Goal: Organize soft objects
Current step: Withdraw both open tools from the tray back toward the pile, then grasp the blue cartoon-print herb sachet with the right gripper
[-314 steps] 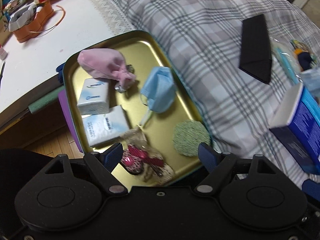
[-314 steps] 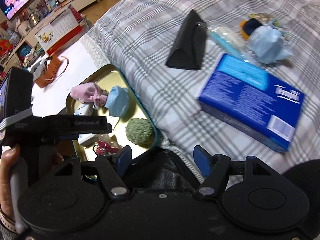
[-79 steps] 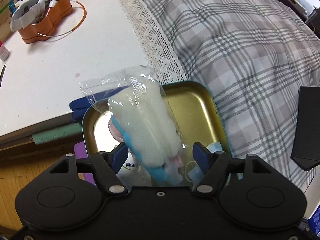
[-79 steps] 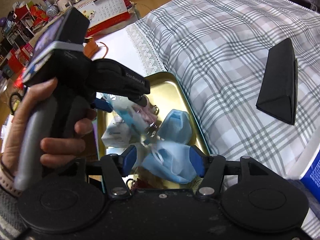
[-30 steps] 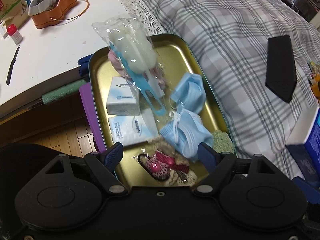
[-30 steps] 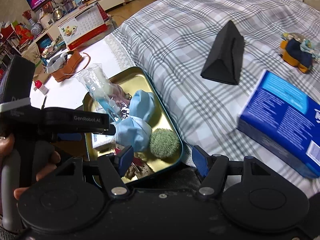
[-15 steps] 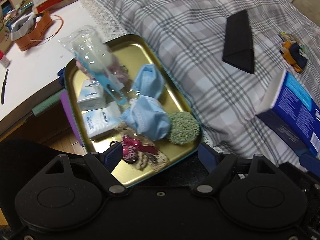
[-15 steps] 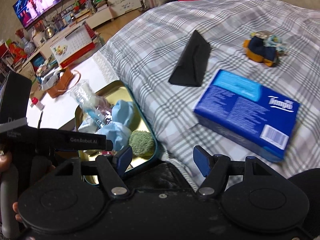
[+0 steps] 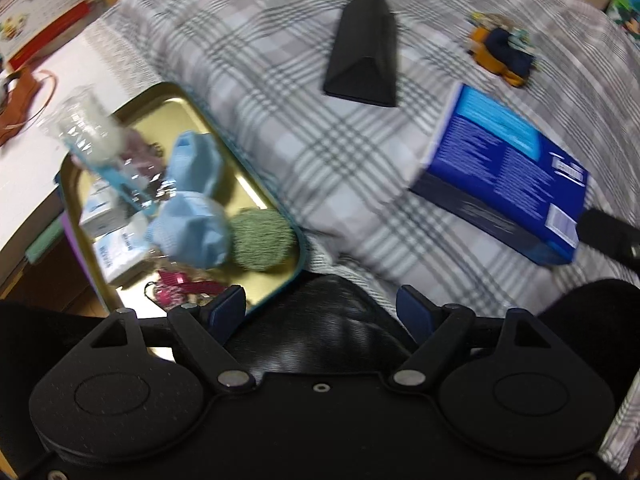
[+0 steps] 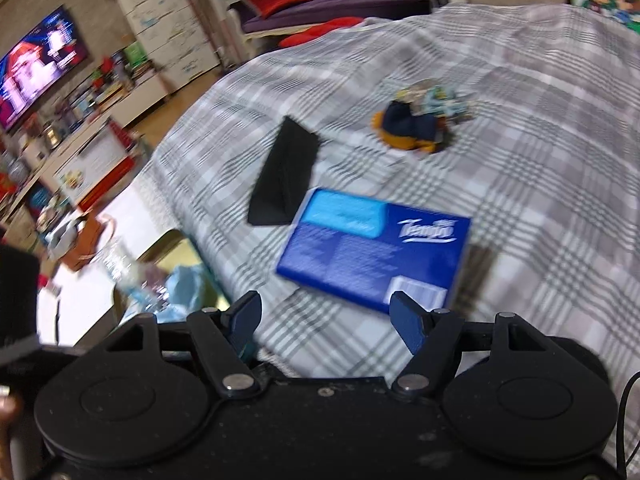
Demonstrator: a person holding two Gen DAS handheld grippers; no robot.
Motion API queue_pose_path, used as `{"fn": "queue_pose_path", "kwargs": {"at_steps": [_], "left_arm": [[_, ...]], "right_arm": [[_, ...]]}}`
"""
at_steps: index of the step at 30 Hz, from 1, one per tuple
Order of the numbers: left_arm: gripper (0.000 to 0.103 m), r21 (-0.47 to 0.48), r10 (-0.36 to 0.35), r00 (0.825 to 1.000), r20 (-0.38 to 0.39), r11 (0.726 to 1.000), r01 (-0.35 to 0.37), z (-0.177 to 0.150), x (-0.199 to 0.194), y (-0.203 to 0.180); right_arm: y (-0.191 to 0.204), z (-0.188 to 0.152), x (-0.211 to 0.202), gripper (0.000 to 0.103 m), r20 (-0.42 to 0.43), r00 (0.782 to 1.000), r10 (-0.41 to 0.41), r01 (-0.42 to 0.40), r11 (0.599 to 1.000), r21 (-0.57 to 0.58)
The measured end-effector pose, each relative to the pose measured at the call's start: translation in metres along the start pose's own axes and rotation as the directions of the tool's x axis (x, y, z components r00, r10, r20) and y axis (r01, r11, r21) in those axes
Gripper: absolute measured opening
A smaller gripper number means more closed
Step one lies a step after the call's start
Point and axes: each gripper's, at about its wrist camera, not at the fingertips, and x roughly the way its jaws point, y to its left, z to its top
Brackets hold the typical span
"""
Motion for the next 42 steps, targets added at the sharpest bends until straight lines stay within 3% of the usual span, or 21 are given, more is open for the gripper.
{"fn": "queue_pose_path", "kwargs": {"at_steps": [20, 42], "left_arm": [[0.078, 0.15, -0.069, 0.996, 0.056, 0.987, 0.06, 0.026, -0.026, -0.065], [0.078, 0.224, -0.123, 0.991, 0.054, 0.969, 0.108, 0.079, -0.018, -0.113]], "right_arm": [[-0.078, 0.047, 0.006, 0.072, 0.05, 0.987, -0.156, 0.142, 0.968, 0.207], [-0.124, 0.118, 0.061, 0.072, 0.025, 0.97, -0.243, 0.222, 0.917, 0.332]]}}
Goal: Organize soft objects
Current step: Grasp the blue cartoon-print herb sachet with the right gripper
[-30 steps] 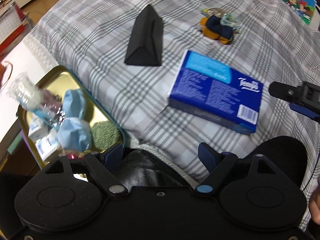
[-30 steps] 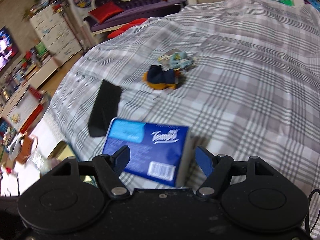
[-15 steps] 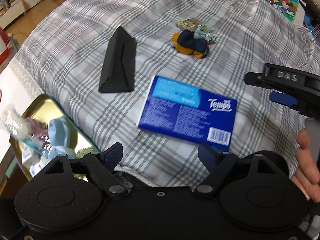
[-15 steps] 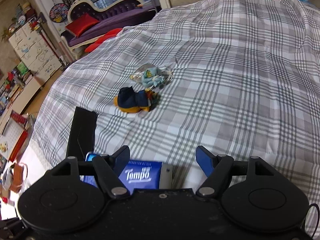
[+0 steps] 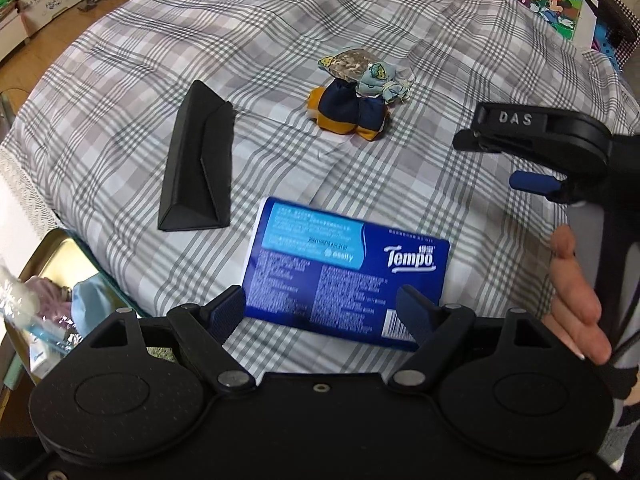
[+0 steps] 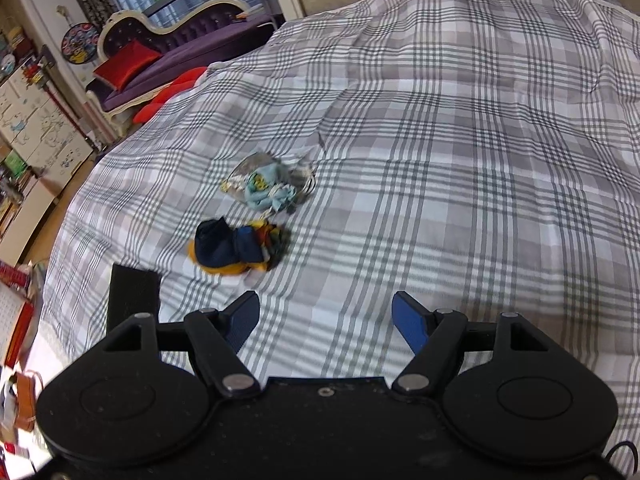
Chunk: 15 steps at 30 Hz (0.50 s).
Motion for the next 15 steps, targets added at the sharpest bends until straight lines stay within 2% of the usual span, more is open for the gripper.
{"fn": "queue_pose_path", "kwargs": {"at_steps": [9, 15], "left_arm": [[0.078, -0.035, 0.002, 1.0, -0.025, 0.999, -0.003, 0.024, 0.022, 0.016], [0.078, -0.055, 0.009, 0.999, -0.04, 0.998, -0.011, 0.043, 0.039, 0.029]], "right_arm": [[0.023, 0.041, 0.039, 0.072, 0.013, 0.998, -0.057, 0.056, 0.997, 0.044], [0.054, 0.071, 0.079, 0.073, 0.026, 0.994, -0.106, 0.106, 0.994, -0.026]]}}
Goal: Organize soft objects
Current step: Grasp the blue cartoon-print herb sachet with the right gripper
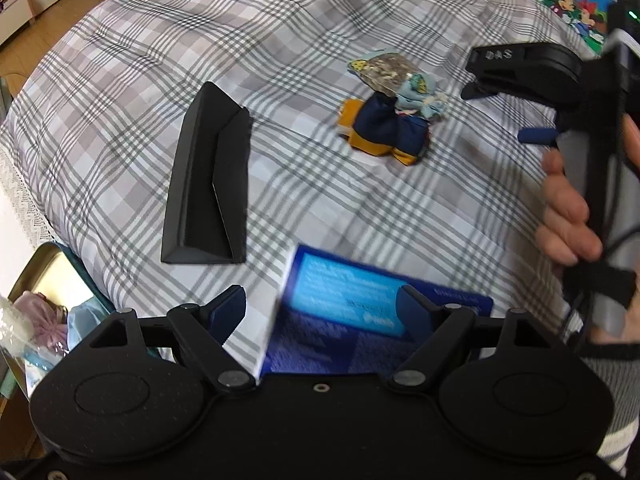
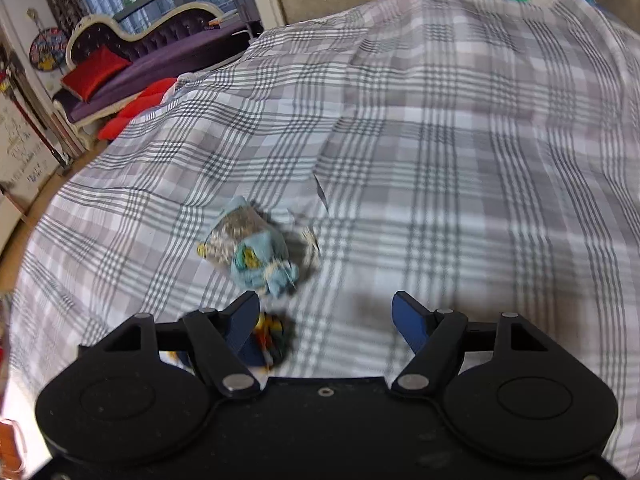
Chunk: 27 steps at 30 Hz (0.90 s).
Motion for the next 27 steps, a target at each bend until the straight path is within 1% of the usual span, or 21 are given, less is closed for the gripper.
{"fn": "queue_pose_path", "kwargs": {"at_steps": [3, 6, 9, 14, 19, 21, 22, 23, 24, 25, 26, 27], "left_arm": [[0.078, -0.006, -0.004, 1.0, -0.006, 1.0, 0.004, 0.01, 0.007, 0.003], [0.078, -0.012, -0.011, 1.0, -0.014, 1.0, 0.01, 0.018, 0.013, 0.005], [0.078, -0.017, -0.012, 1.0, -0.018, 1.0, 0.012, 0.023, 0.017, 0.008], [0.078, -0.027, -0.016, 0.999, -0.031, 1.0, 0.015, 0.027, 0.024, 0.014], [0.078, -0.041, -0.009, 0.999, -0.042, 0.999, 0.007, 0.028, 0.029, 0.02], [0.078, -0.047, -0.01, 0.999, -0.038, 0.999, 0.008, 0.028, 0.028, 0.023], [0.078, -0.05, -0.011, 0.999, -0.037, 0.999, 0.009, 0.027, 0.028, 0.023], [0.078, -0.054, -0.013, 0.999, -0.037, 0.998, 0.011, 0.027, 0.027, 0.024], [0.078, -0.058, -0.015, 0.999, -0.036, 0.998, 0.013, 0.026, 0.026, 0.026], [0.078, -0.061, -0.017, 0.999, -0.036, 0.998, 0.015, 0.026, 0.026, 0.026], [0.078, -0.062, -0.018, 0.999, -0.036, 0.998, 0.015, 0.025, 0.025, 0.027], [0.078, -0.065, -0.017, 0.999, -0.036, 0.998, 0.015, 0.025, 0.025, 0.027]], "right_arm": [[0.02, 0.012, 0.021, 0.076, 0.007, 1.0, -0.001, 0.001, 0.998, -0.058], [0.039, 0.023, 0.041, 0.079, -0.004, 1.0, 0.031, -0.031, 0.994, -0.107], [0.057, 0.033, 0.061, 0.087, -0.014, 0.999, 0.052, -0.053, 0.986, -0.156], [0.08, 0.036, 0.09, 0.095, -0.016, 1.0, 0.007, -0.01, 0.972, -0.237], [0.088, 0.024, 0.113, 0.094, -0.067, 0.998, -0.011, -0.009, 0.959, -0.283], [0.088, 0.016, 0.121, 0.09, -0.073, 0.997, -0.039, 0.015, 0.951, -0.31], [0.09, 0.013, 0.124, 0.075, -0.083, 0.995, -0.054, 0.024, 0.943, -0.331], [0.091, 0.009, 0.127, 0.066, -0.09, 0.993, -0.076, 0.039, 0.934, -0.355], [0.093, 0.006, 0.125, 0.064, -0.067, 0.994, -0.084, 0.053, 0.926, -0.374], [0.093, 0.003, 0.122, 0.054, -0.054, 0.995, -0.087, 0.06, 0.92, -0.388], [0.093, 0.002, 0.119, 0.046, -0.054, 0.994, -0.092, 0.063, 0.915, -0.398], [0.092, 0.001, 0.116, 0.045, -0.056, 0.994, -0.091, 0.061, 0.915, -0.399]]}}
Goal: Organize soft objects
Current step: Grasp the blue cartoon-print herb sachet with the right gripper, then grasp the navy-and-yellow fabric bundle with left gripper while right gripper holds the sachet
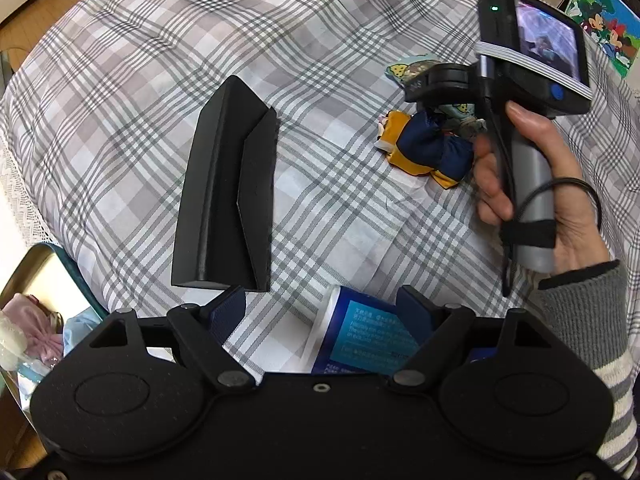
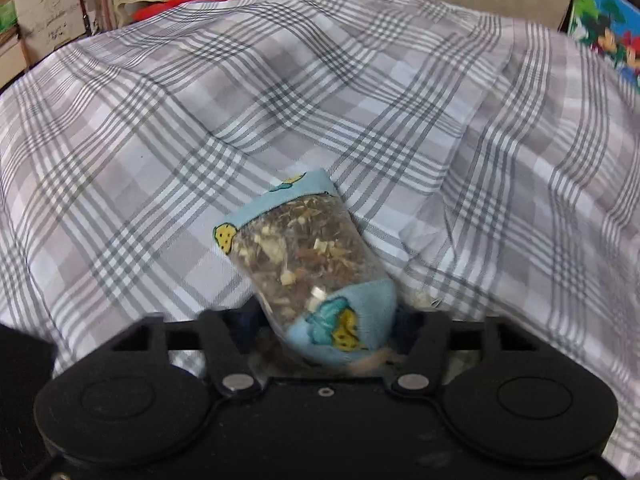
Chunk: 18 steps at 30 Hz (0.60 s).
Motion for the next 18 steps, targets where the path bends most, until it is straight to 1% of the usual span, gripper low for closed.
{"fn": "queue_pose_path", "kwargs": {"at_steps": [4, 8, 10, 13, 18], "left_arm": [[0.078, -0.008, -0.001, 1.0, 0.011, 1.0, 0.001, -0.003, -0.007, 0.002], [0.078, -0.009, 0.007, 1.0, 0.028, 1.0, -0.007, -0.006, -0.015, 0.002], [0.078, -0.013, 0.01, 0.999, 0.032, 1.0, -0.009, -0.008, -0.018, 0.001], [0.078, -0.006, 0.006, 0.999, 0.038, 1.0, -0.006, -0.01, -0.022, -0.003], [0.078, 0.026, 0.019, 0.999, 0.045, 0.999, -0.02, -0.013, -0.027, -0.018]], "right_arm": [[-0.016, -0.006, -0.009, 0.043, -0.044, 0.999, 0.013, -0.01, 0.997, 0.074], [-0.036, -0.021, -0.026, 0.042, -0.076, 0.995, -0.059, 0.068, 0.989, 0.134], [-0.05, -0.034, -0.034, 0.042, -0.091, 0.992, -0.09, 0.104, 0.98, 0.167], [-0.066, -0.06, -0.048, 0.042, -0.11, 0.987, -0.116, 0.138, 0.966, 0.218], [-0.087, -0.105, -0.071, 0.042, -0.11, 0.988, -0.111, 0.141, 0.933, 0.33]]}}
